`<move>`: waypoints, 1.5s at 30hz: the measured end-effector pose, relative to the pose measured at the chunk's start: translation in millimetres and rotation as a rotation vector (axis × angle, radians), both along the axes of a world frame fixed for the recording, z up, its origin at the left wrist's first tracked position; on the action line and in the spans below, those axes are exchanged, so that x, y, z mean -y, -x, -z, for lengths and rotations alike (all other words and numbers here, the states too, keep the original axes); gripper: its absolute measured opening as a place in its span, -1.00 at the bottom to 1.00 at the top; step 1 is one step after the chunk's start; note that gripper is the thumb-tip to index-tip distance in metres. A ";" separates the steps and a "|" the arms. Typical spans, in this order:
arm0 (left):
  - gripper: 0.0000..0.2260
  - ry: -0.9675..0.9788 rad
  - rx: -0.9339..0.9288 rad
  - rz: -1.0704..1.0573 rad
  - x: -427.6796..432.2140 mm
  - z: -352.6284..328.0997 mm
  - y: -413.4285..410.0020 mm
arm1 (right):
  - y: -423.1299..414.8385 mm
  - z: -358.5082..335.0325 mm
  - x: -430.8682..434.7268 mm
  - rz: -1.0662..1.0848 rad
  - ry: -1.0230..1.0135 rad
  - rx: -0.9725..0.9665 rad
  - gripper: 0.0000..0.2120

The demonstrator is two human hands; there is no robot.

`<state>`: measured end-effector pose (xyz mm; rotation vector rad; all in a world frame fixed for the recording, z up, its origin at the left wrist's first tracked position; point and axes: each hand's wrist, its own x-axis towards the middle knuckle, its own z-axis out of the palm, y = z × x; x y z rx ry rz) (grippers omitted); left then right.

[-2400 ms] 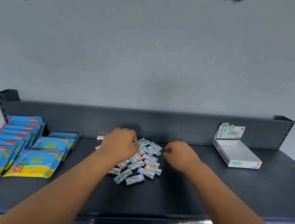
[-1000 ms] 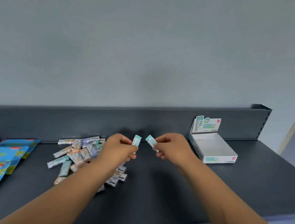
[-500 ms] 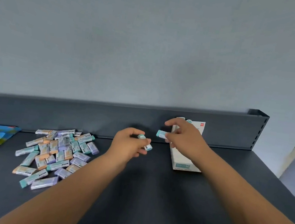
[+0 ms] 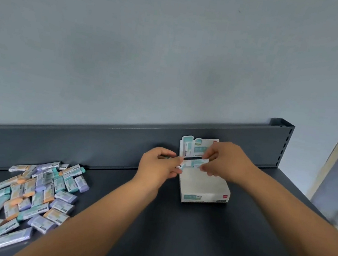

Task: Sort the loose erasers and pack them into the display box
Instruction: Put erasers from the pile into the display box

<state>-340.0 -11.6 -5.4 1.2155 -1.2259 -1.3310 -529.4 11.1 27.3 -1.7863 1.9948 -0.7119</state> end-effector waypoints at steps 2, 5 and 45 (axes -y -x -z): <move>-0.76 -0.043 -0.041 -0.008 3.6 0.8 8.0 | 0.4 2.4 6.1 -0.075 -0.013 -0.105 -0.83; -0.62 -0.057 -0.017 -0.010 8.4 6.5 12.7 | -2.3 10.3 18.6 -0.193 0.011 -0.214 -0.79; -0.82 0.437 0.370 -0.082 18.3 27.4 19.2 | 13.0 32.9 38.1 -0.346 0.136 -0.076 -0.74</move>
